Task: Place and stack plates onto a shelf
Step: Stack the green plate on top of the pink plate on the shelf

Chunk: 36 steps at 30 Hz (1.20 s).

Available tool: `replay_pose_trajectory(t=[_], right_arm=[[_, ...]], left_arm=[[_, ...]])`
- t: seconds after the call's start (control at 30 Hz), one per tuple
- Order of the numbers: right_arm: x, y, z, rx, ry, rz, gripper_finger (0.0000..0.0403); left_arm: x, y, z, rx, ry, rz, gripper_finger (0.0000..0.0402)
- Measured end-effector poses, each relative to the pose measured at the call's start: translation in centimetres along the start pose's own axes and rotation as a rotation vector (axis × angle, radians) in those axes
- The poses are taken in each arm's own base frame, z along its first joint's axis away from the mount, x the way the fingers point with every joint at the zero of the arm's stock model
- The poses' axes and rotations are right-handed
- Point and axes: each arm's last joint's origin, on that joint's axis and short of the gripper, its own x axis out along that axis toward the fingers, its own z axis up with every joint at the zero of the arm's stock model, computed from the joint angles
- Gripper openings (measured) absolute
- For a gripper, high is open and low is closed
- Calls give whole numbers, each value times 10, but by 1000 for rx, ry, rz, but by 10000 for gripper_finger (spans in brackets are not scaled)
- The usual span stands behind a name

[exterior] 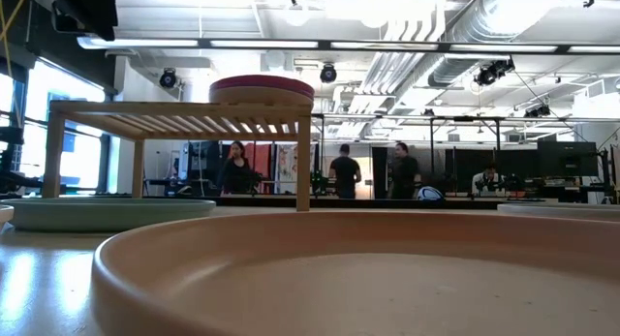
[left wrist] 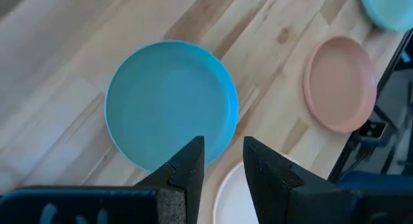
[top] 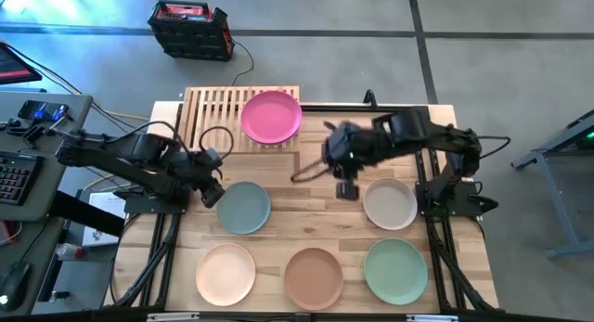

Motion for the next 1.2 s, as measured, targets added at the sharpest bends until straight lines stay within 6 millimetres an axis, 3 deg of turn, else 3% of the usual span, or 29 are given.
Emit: replay_pose_trajectory(t=[0.17, 0.33, 0.7, 0.97, 1.2], right_arm=[[-3, 33, -11, 226, 82, 124, 75], [-2, 74, -24, 335, 137, 142, 75], [46, 145, -82, 680, 390, -40, 75], [77, 174, -117, 865, 464, -111, 75], [103, 179, -137, 973, 478, -185, 75]], left_arm=[[9, -10, -3, 41, 40, 11, 97], [19, -20, -8, 71, 85, 31, 97], [33, -50, -6, 176, 13, -117, 97], [45, -57, -6, 181, 31, -94, 97], [54, -60, -6, 181, 47, -73, 97]])
